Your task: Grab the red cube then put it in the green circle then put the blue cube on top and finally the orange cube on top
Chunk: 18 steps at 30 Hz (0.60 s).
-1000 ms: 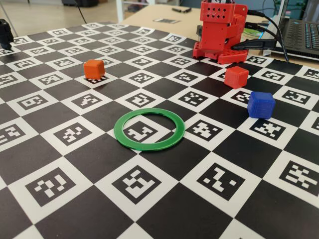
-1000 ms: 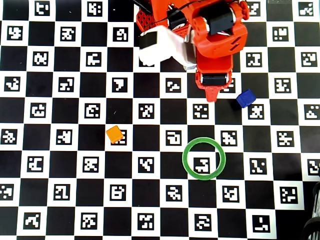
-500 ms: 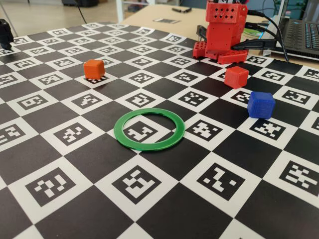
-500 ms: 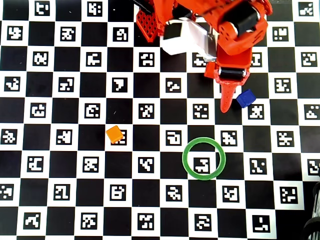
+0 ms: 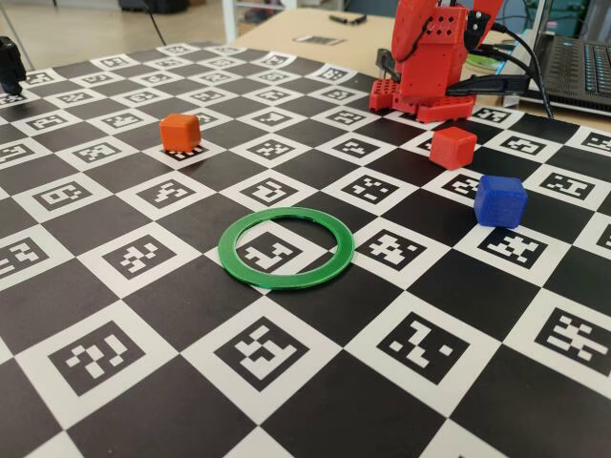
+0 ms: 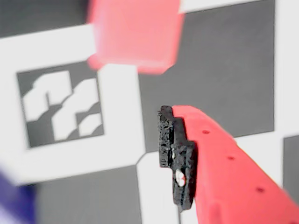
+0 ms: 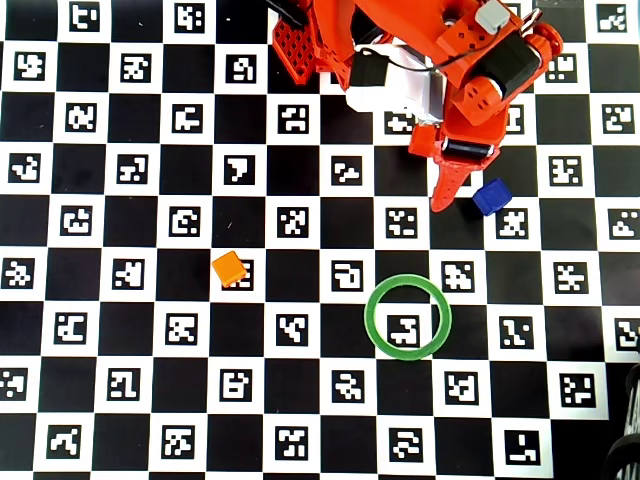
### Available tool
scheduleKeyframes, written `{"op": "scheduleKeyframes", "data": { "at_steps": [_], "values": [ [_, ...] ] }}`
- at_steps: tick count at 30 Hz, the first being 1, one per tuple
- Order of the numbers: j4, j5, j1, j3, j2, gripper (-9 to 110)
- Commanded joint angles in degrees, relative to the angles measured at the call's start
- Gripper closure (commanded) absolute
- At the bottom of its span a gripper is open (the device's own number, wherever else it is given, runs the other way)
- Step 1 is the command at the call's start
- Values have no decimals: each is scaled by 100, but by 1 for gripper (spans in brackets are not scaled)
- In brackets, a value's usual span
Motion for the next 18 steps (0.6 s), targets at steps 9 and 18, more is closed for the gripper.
{"op": "scheduleKeyframes", "data": {
  "at_steps": [9, 18],
  "values": [
    [-308, 88, -255, 923, 229, 49],
    [-1318, -44, -677, 1925, 1169, 49]
  ]
}}
